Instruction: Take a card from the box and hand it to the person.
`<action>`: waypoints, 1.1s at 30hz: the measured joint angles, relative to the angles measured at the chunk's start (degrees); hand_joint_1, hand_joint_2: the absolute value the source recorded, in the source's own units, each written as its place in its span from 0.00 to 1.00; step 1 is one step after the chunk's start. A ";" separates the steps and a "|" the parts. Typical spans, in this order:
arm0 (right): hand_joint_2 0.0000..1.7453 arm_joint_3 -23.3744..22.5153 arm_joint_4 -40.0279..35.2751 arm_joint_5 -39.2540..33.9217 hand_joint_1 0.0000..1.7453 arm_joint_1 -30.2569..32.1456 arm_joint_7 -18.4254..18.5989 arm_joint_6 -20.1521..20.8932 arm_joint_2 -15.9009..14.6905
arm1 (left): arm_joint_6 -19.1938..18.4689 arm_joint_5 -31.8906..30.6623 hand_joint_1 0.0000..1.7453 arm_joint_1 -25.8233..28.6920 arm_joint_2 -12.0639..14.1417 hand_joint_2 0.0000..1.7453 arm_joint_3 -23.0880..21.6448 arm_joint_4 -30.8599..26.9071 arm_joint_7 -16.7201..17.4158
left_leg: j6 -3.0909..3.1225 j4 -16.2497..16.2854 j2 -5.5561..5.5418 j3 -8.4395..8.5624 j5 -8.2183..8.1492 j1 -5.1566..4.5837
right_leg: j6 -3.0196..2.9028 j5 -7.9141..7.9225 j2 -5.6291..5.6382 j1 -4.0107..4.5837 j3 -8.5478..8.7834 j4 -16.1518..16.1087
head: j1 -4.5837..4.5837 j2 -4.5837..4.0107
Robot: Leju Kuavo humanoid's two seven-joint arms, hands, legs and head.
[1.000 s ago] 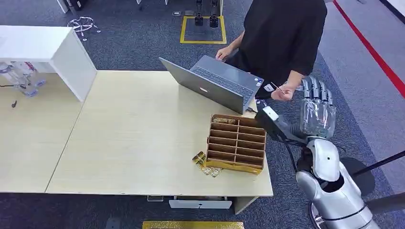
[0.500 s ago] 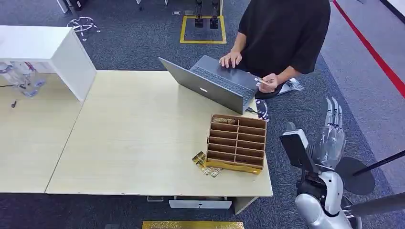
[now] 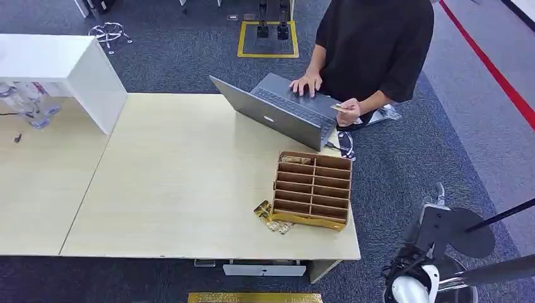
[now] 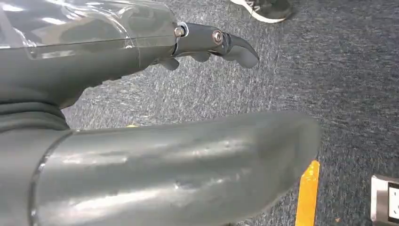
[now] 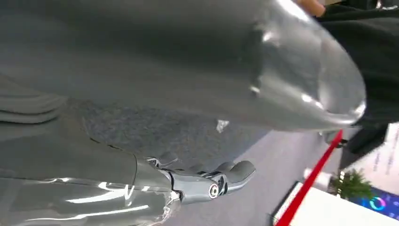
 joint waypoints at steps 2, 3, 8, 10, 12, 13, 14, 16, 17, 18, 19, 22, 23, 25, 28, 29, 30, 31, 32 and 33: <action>0.00 0.13 1.25 0.55 0.00 0.29 -0.33 0.00 0.96 | 0.09 0.02 0.00 0.00 0.00 0.00 0.00 0.00 0.15 | 0.00 0.00 0.00 -0.01 0.00 0.00 | 0.00 0.00 -0.01 0.00 0.00 0.00 | 0.00 0.00; 0.00 0.33 1.88 1.35 0.00 0.35 -0.35 0.02 1.46 | 0.17 0.07 0.00 0.00 0.02 0.00 0.00 0.00 0.26 | 0.00 -0.01 0.00 -0.01 0.00 0.00 | 0.00 0.00 0.00 0.00 0.00 0.00 | -0.02 0.00; 1.00 2.36 4.24 8.60 0.00 0.38 0.77 0.11 3.19 | 0.59 1.11 0.00 -0.01 0.04 0.00 0.13 0.00 0.39 | 0.00 -0.01 0.01 -0.01 0.00 0.00 | 0.00 0.00 0.00 -0.01 0.01 0.00 | -0.02 0.00; 1.00 3.08 4.48 10.99 0.00 0.28 0.70 0.11 3.76 | 0.61 1.62 0.00 -0.01 0.09 0.00 0.28 0.00 0.15 | 0.00 -0.01 0.01 -0.01 0.00 0.00 | 0.00 0.00 0.00 -0.01 0.01 0.00 | 0.00 0.00; 1.00 3.61 4.68 13.40 0.00 0.24 0.68 0.11 4.26 | 0.61 1.88 0.00 -0.01 0.11 0.00 0.33 0.00 -0.09 | 0.00 -0.01 0.01 -0.01 0.00 0.00 | 0.00 0.00 0.00 -0.01 0.02 0.00 | 0.00 0.00; 1.00 3.89 4.81 15.14 0.00 0.23 0.72 0.11 4.54 | 0.63 2.05 0.00 -0.01 0.11 0.00 0.35 0.00 -0.15 | 0.00 -0.01 0.01 -0.01 0.00 0.00 | 0.00 0.00 0.00 -0.01 0.01 0.00 | -0.02 0.00; 1.00 4.24 4.87 16.73 0.00 0.22 0.77 0.11 4.79 | 0.68 2.16 0.00 -0.01 0.11 0.00 0.35 0.00 -0.20 | 0.00 -0.01 0.01 -0.01 0.00 0.00 | 0.00 0.00 0.00 -0.01 0.01 0.00 | -0.02 0.00; 1.00 4.72 4.87 19.87 0.00 0.18 0.74 0.11 5.20 | 0.81 2.56 0.00 -0.01 0.11 0.00 0.35 0.00 -0.20 | 0.00 -0.01 0.01 -0.01 0.00 0.00 | 0.00 0.00 0.01 -0.01 0.01 0.00 | 0.00 0.00; 1.00 4.94 4.87 21.12 0.00 0.18 0.68 0.11 5.42 | 0.83 2.73 0.00 -0.01 0.11 0.00 0.35 0.00 -0.20 | 0.00 -0.01 0.01 -0.01 0.00 0.00 | 0.00 0.00 0.01 -0.01 0.01 0.00 | -0.02 0.00; 1.00 5.20 4.87 22.08 0.00 0.18 0.59 0.11 5.70 | 0.87 2.78 0.00 -0.01 0.11 0.00 0.35 0.00 -0.20 | 0.00 -0.01 0.01 -0.01 0.00 0.00 | 0.00 0.00 0.00 -0.01 0.01 0.00 | -0.02 0.00; 1.00 5.48 4.87 22.62 0.00 0.18 0.42 0.11 6.01 | 0.92 2.82 0.00 -0.01 0.11 0.00 0.35 0.00 -0.15 | 0.00 -0.01 0.01 -0.01 0.00 0.00 | 0.00 0.00 0.00 0.00 0.01 0.00 | -0.02 0.00; 1.00 6.21 4.87 23.02 0.00 0.19 -0.33 0.11 6.55 | 0.96 3.10 0.00 -0.01 0.11 0.00 0.37 0.00 -0.07 | 0.00 -0.01 0.01 0.00 0.00 0.00 | 0.00 0.00 0.00 0.00 0.01 0.00 | -0.02 0.00; 1.00 6.36 4.87 22.99 0.00 0.19 -0.50 0.11 6.77 | 0.96 3.13 0.00 0.00 0.11 0.00 0.37 0.00 -0.04 | 0.00 -0.01 0.01 0.00 0.00 0.00 | 0.00 0.00 0.00 0.00 0.01 0.00 | 0.00 0.00; 1.00 6.82 4.87 22.78 0.00 0.21 -0.87 0.11 7.08 | 1.01 3.19 0.00 -0.01 0.11 0.00 0.37 0.00 0.00 | 0.00 -0.01 0.01 0.00 0.00 0.00 | 0.00 0.00 0.01 0.00 0.01 0.00 | -0.02 0.00; 1.00 7.28 4.94 22.25 0.00 0.21 -1.49 0.11 7.54 | 1.09 3.28 0.00 -0.01 0.11 0.00 0.39 0.00 0.11 | 0.00 -0.01 0.01 0.00 0.00 0.00 | 0.00 0.00 0.01 -0.01 0.01 0.00 | -0.02 0.00; 1.00 7.45 5.00 21.81 0.00 0.22 -1.72 0.11 7.71 | 1.11 3.28 0.00 -0.01 0.11 0.00 0.39 0.00 0.15 | 0.00 -0.01 0.01 0.00 0.00 0.00 | 0.00 0.00 0.01 -0.01 0.01 0.00 | 0.00 0.00; 1.00 7.54 5.11 21.53 0.00 0.23 -1.90 0.11 7.87 | 1.11 3.28 0.00 -0.01 0.13 0.00 0.39 0.00 0.22 | 0.00 -0.01 0.01 0.00 0.00 0.00 | 0.00 0.00 0.01 -0.01 0.01 0.00 | 0.00 0.00; 1.00 7.56 5.24 21.29 0.00 0.23 -1.99 0.11 8.04 | 1.11 3.28 0.00 -0.01 0.13 0.00 0.39 0.00 0.26 | 0.00 -0.01 0.01 0.00 0.00 0.00 | 0.00 0.00 0.01 -0.01 0.01 0.00 | -0.02 0.00; 1.00 7.56 5.40 21.03 0.00 0.23 -2.01 0.11 8.24 | 1.14 3.28 0.00 -0.01 0.15 0.00 0.39 0.00 0.37 | 0.00 -0.01 0.01 0.00 0.00 0.00 | 0.00 0.00 0.01 -0.01 0.01 0.00 | 0.00 0.00; 1.00 7.58 5.53 20.83 0.00 0.24 -2.08 0.11 8.33 | 1.14 3.28 0.00 -0.01 0.17 0.00 0.39 0.00 0.44 | 0.00 -0.01 0.01 0.00 0.00 0.00 | 0.00 0.00 0.01 -0.01 0.01 0.00 | -0.02 0.00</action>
